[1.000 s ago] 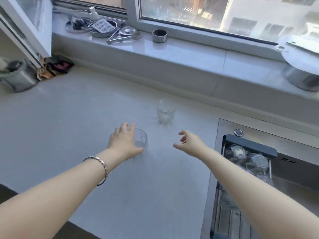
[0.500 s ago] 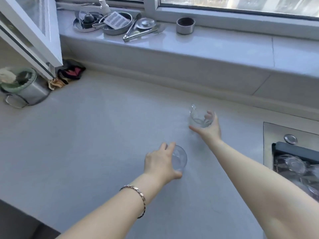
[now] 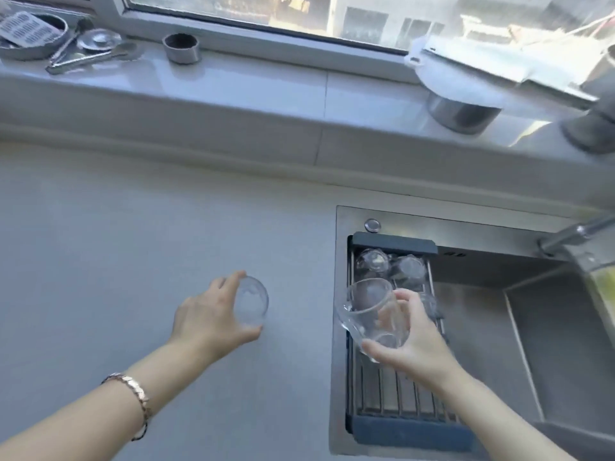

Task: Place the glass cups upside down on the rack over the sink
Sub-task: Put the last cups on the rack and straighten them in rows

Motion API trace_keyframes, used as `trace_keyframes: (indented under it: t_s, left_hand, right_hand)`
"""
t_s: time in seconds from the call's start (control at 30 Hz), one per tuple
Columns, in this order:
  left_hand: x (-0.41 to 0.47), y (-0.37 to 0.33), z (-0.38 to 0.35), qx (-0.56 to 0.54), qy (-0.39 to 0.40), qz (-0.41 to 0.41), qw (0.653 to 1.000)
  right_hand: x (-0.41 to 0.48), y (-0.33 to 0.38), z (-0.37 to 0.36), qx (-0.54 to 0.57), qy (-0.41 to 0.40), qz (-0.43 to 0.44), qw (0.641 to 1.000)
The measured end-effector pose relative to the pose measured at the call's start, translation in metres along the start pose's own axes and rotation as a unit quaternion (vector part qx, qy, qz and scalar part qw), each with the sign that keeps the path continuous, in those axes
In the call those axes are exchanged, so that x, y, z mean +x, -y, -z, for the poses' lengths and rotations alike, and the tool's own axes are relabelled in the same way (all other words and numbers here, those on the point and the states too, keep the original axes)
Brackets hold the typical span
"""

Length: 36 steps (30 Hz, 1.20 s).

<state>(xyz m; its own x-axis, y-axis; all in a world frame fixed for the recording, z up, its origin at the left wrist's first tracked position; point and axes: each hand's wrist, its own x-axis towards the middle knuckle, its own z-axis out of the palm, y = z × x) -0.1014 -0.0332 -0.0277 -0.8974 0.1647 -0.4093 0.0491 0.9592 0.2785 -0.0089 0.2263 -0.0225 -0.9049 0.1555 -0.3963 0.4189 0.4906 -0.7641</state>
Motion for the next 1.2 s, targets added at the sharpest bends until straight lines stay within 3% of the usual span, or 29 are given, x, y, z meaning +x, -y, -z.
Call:
trace_keyframes:
  t_s: [0.2,0.4,0.9,1.2]
  left_hand:
    - [-0.056,-0.098,-0.047,-0.003,-0.009,-0.048,0.999]
    - [-0.095,-0.149,-0.089,-0.015,0.000,-0.035,0.999]
    - [-0.122,-0.149,-0.084,0.040,-0.011,-0.046,0.998]
    - [-0.111,-0.150,-0.081,0.045,-0.023,-0.071,0.996]
  right_hand:
    - [-0.065,-0.083,0.082,-0.101,0.004,-0.036,0.994]
    - [-0.070,-0.126,0.078,-0.177,0.024,-0.039,0.983]
    - [-0.047,-0.120,0.029,-0.457,0.037,-0.050,0.887]
    - [-0.037,-0.137,0.004,-0.350,0.001,-0.058,0.935]
